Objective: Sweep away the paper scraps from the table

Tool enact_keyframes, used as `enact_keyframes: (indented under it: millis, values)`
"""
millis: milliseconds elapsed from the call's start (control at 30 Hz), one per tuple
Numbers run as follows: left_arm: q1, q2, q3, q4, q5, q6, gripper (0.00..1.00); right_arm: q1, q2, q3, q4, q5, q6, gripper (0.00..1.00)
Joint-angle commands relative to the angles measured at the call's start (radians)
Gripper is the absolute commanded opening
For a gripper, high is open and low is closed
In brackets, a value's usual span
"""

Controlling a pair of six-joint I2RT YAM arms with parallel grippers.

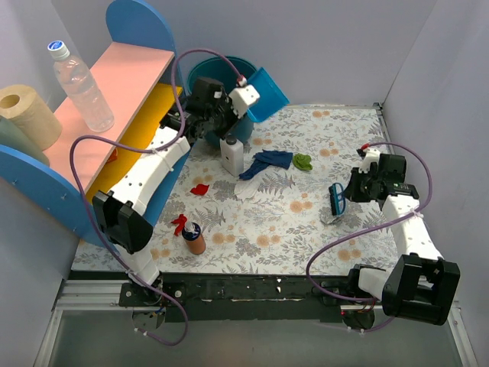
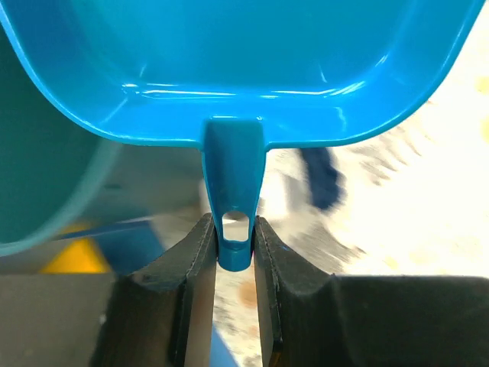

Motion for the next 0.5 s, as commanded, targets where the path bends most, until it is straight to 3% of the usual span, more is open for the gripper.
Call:
enact_keyframes:
  millis: [0, 200, 467]
  values:
    - [-0.034, -0.121, -0.077, -0.154, 0.190, -0.089, 0.00, -0.002, -0.012, 0.101, -0.010, -0.028, -0.017, 0.01]
    - [-0.034, -0.199, -0.165, -0.133, 0.240, -0.254, 0.00, 0.016, 0.064, 0.187, 0.010, -0.222, 0.026, 0.01]
    - [-0.036, -0.258, -0.229, -0.121, 0.134, -0.218, 0.00, 0.183, 0.333, 0.400, 0.096, -0.227, 0.107, 0.01]
